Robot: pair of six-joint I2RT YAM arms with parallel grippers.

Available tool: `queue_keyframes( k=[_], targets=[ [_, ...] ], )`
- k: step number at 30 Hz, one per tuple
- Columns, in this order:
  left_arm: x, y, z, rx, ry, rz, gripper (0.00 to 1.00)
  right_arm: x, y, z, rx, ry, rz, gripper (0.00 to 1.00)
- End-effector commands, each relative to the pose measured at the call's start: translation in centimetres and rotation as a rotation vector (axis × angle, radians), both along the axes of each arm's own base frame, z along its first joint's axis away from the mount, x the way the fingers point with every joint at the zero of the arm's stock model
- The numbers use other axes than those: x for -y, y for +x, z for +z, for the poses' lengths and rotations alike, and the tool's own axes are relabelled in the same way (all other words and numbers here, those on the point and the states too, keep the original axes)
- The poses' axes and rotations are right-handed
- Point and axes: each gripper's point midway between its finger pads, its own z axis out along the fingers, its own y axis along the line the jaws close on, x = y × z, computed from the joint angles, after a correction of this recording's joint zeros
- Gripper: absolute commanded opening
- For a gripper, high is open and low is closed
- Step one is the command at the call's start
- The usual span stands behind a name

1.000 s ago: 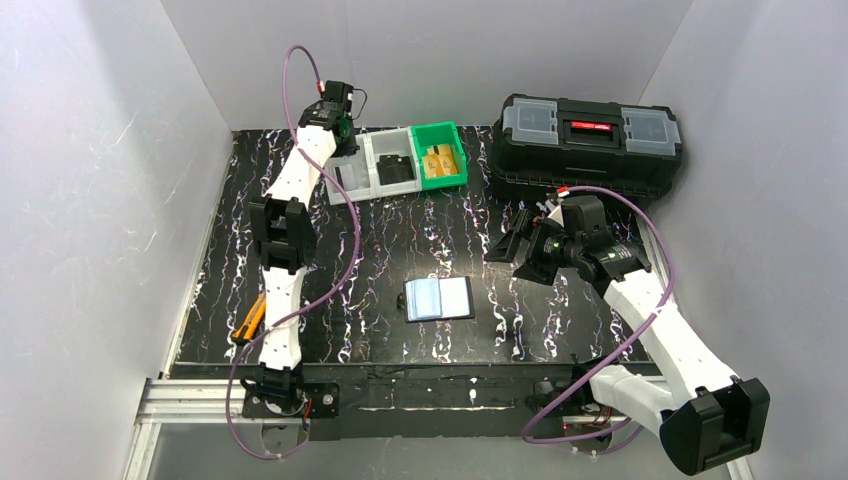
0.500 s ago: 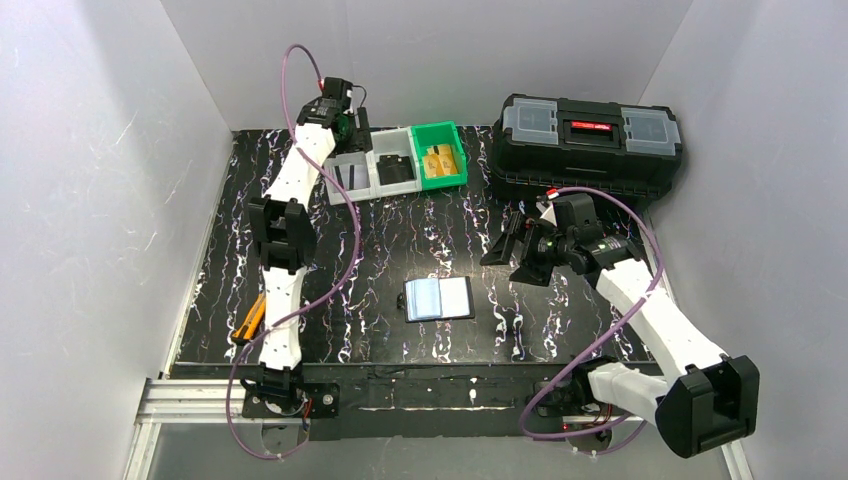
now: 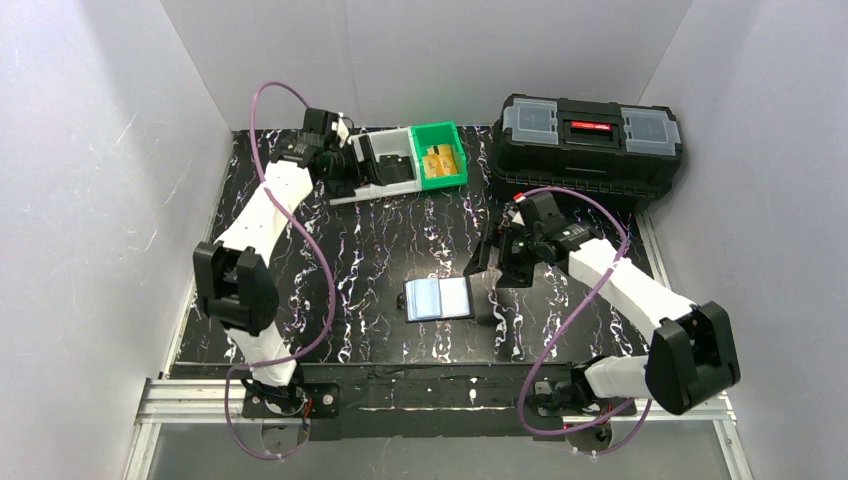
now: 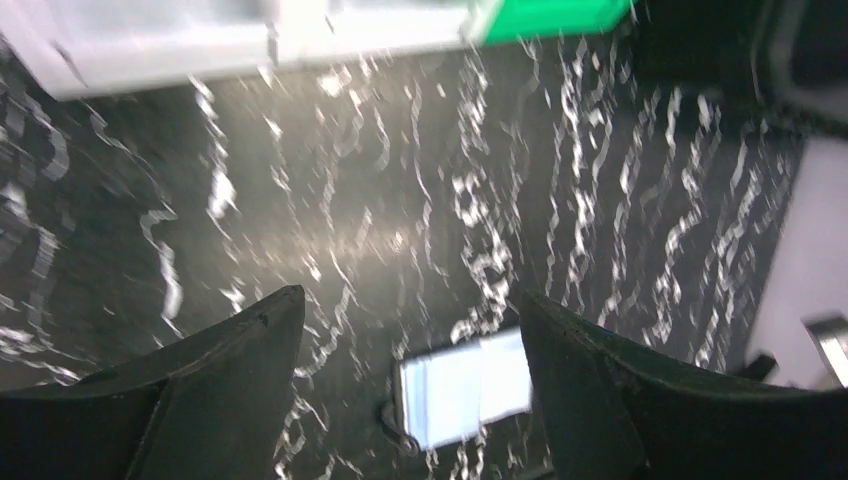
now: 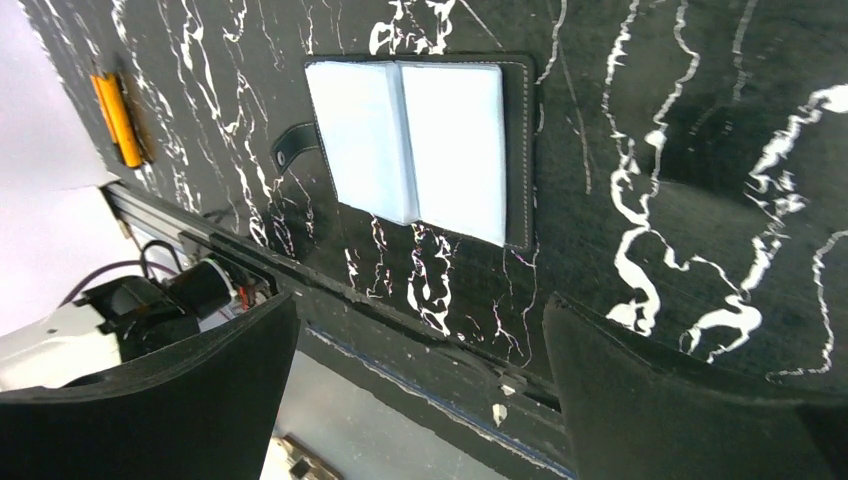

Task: Take the credit cards out of the card holder
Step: Place the credit card in the storage box, then remove the credit card from the card holder.

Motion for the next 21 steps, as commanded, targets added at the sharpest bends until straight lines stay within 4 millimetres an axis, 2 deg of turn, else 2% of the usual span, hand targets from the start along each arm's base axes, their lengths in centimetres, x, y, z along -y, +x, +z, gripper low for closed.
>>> queue_keyframes(
  k=[1,4,8,11,16,21],
  targets=[
    [3.3,-5.7,1.1,-0.023,-0.152,-0.098,0.78,-2.9,1.9,1.1,0.095,-0.021,0.064,0.98],
    [4.0,-8.9,0.1,-0.059,-0.166,-0.137,0.78,-4.6,1.8,-0.2,0.074,-0.080,0.105,0.98],
    [4.4,-12.0,-1.1,-0.099,-0.203,-0.155,0.78,-6.7,2.0,-1.4,0.061,-0.152,0.136,0.98],
    [4.3,-14.1,-2.4,-0.132,-0.217,-0.165,0.79,-7.5,2.1,-2.5,0.038,-0.232,0.142,0.98],
    [3.7,-15.8,-3.5,-0.153,-0.218,-0.153,0.79,-8.7,1.6,-4.4,0.005,-0.295,0.160,0.93],
    [2.5,-16.5,-4.4,-0.159,-0.170,-0.106,0.79,-10.1,0.7,-6.2,-0.054,-0.310,0.181,0.82]
  ],
)
